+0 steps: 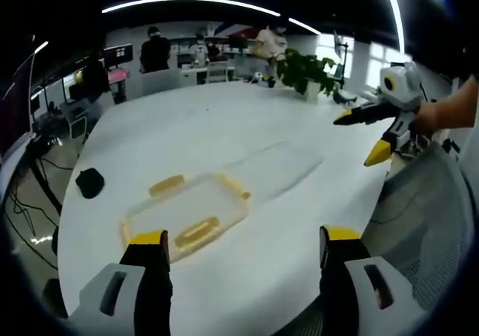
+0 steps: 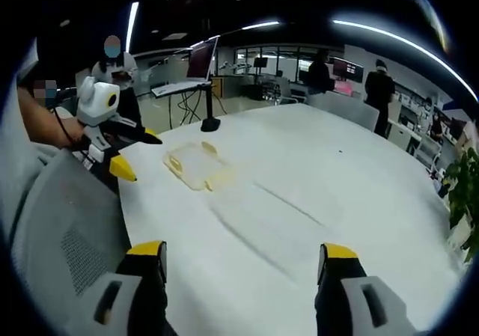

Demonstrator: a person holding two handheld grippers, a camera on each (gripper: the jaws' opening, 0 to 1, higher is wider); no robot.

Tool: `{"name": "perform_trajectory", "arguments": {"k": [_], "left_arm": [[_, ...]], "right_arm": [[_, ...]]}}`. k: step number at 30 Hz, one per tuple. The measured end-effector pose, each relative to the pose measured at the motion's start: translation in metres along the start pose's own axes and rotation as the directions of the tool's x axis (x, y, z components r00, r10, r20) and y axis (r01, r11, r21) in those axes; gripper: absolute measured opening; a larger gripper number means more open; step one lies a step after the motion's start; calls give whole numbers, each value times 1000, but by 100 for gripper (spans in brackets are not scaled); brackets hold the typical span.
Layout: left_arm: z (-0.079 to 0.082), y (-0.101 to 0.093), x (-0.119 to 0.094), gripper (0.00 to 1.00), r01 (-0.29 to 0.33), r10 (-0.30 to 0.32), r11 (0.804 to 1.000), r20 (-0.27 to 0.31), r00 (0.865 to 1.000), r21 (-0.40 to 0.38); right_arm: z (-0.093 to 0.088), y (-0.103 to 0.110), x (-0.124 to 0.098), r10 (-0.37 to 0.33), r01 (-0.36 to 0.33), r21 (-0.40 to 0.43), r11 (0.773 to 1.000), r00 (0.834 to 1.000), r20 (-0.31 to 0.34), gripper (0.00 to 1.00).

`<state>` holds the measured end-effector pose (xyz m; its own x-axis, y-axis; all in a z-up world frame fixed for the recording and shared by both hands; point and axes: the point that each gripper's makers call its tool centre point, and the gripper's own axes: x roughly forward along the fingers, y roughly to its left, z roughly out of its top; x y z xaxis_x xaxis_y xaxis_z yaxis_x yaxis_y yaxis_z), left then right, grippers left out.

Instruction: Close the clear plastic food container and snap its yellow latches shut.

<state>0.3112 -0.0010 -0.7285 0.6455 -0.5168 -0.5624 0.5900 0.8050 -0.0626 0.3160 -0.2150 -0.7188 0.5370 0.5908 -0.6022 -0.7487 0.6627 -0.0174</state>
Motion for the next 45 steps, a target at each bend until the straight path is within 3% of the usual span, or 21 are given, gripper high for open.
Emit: {"name": "perform_trajectory", "arguments": {"k": [28,45], "left_arm": [[-10,27,2,76,23,-17,995,-60,998,93],[-11,48,3,74,48,-34,986,-87,996,159]], "right_arm": [[21,14,32,92,-97,-114,989,995,-50,74],[42,21,53,157,-169,-203,964,985,-74,72]]}}
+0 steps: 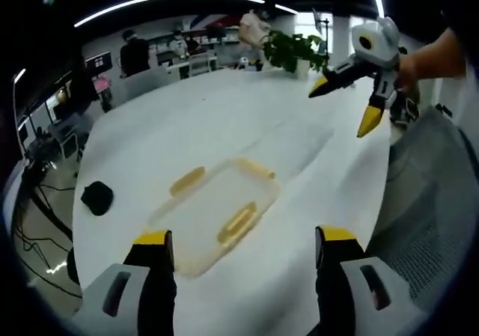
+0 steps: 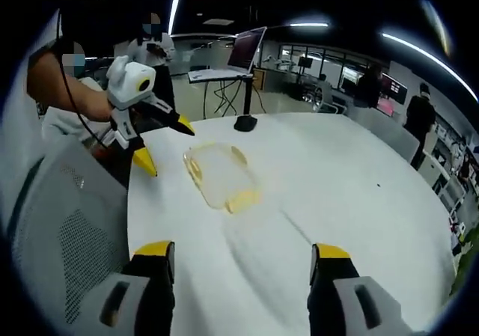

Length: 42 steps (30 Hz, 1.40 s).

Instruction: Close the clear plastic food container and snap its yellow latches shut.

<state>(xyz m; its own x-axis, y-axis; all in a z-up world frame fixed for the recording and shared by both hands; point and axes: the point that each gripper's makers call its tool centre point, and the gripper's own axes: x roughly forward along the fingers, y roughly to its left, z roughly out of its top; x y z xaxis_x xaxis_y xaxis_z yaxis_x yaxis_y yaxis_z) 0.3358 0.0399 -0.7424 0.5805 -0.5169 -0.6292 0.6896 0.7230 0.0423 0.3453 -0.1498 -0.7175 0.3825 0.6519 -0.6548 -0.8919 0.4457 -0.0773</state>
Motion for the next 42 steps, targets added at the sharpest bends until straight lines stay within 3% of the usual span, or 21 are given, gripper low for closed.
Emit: {"name": "perform_trajectory", "arguments": {"k": [26,42], "left_arm": [[-9,35,-1,69,63,-57,992,-62,996,107],[-16,50,5,68,131,-107,970,-125,986,205]], "right_arm": [[20,6,33,114,-122,-124,985,991,-68,65],[34,1,56,175,-199,-214,956,977,-125,63]]}}
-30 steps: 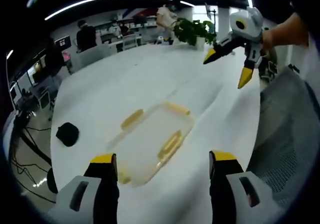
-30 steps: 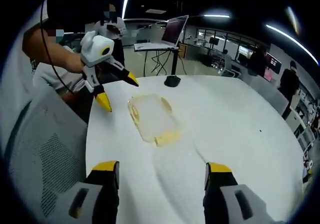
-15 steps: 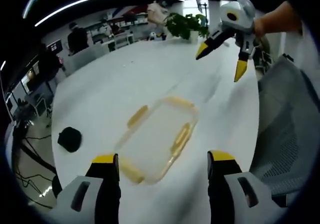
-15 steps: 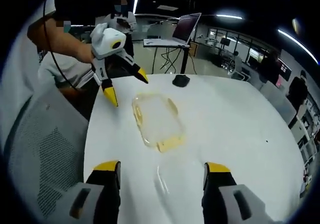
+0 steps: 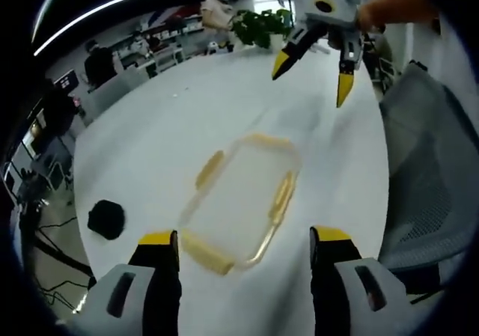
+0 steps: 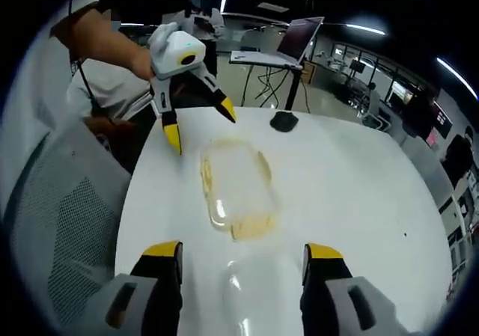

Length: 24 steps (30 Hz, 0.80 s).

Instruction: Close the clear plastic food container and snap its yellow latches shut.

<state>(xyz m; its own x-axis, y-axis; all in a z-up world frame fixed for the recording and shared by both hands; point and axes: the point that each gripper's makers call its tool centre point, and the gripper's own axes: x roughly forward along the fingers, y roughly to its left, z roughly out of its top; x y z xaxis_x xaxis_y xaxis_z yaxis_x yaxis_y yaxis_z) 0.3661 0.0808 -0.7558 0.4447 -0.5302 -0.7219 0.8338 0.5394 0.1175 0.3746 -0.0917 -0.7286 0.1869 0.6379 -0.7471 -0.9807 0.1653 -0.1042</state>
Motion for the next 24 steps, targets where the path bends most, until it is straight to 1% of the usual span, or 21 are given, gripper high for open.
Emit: {"name": "perform_trajectory", "arguments": {"k": [4,7,11,16,20,24], "left_arm": [[-2,3,2,67,11,-11,1000,-12,1000,16],[-2,8,3,67,19,-18,1000,-16,1000,24],[-5,12,3,67,27,-25,999,-35,999,47],[-11,18,5,66,34,-30,997,-55,998,70],[-18,19,6,65,47,-41,995,-77,996,89],[-21,20,7,65,61,-53,993,-89,995,100]], "right_arm": [[6,-3,6,15,-15,-2,1000,1000,0,62],[10,-6,10,24,-24,-18,1000,1000,-7,62],[17,-10,16,29,-29,-34,999,1000,-3,62],[17,-12,25,41,-44,-80,996,999,-33,62],[19,-10,31,56,-59,-90,994,998,-39,62],[16,-7,37,77,-82,-100,992,995,-58,62]]}}
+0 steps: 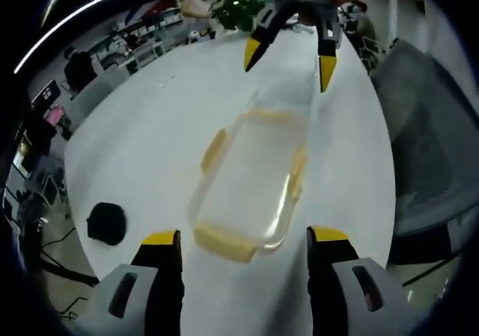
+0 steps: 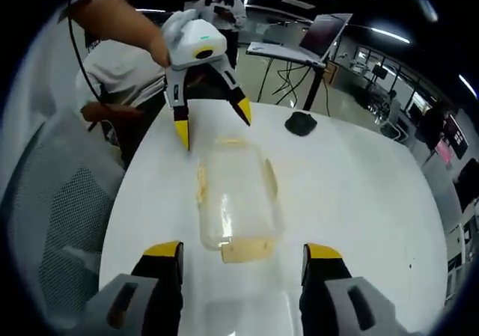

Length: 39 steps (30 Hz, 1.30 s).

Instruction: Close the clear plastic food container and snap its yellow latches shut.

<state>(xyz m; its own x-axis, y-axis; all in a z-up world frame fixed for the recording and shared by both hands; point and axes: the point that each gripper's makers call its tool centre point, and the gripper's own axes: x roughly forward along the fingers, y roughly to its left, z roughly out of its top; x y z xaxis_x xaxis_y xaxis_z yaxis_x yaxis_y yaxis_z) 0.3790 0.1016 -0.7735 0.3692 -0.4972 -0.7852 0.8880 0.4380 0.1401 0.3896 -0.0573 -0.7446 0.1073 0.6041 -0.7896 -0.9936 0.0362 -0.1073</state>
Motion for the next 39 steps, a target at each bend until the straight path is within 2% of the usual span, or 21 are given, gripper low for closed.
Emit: {"name": "perform_trajectory", "arguments": {"k": [19,23,32,39], "left_arm": [[-14,8,8,63,73,-68,994,-68,995,83],[-17,7,9,62,97,-89,991,-87,992,95],[-20,9,15,60,141,-121,978,-131,984,155],[-22,11,16,59,165,-138,970,-156,978,177]], "right_arm": [[-6,-1,24,71,-73,-24,997,994,-79,61],[-5,1,29,86,-88,-20,996,992,-88,61],[-13,-1,40,112,-119,-41,992,982,-152,61],[-20,-7,44,101,-111,-44,993,976,-195,61]]}}
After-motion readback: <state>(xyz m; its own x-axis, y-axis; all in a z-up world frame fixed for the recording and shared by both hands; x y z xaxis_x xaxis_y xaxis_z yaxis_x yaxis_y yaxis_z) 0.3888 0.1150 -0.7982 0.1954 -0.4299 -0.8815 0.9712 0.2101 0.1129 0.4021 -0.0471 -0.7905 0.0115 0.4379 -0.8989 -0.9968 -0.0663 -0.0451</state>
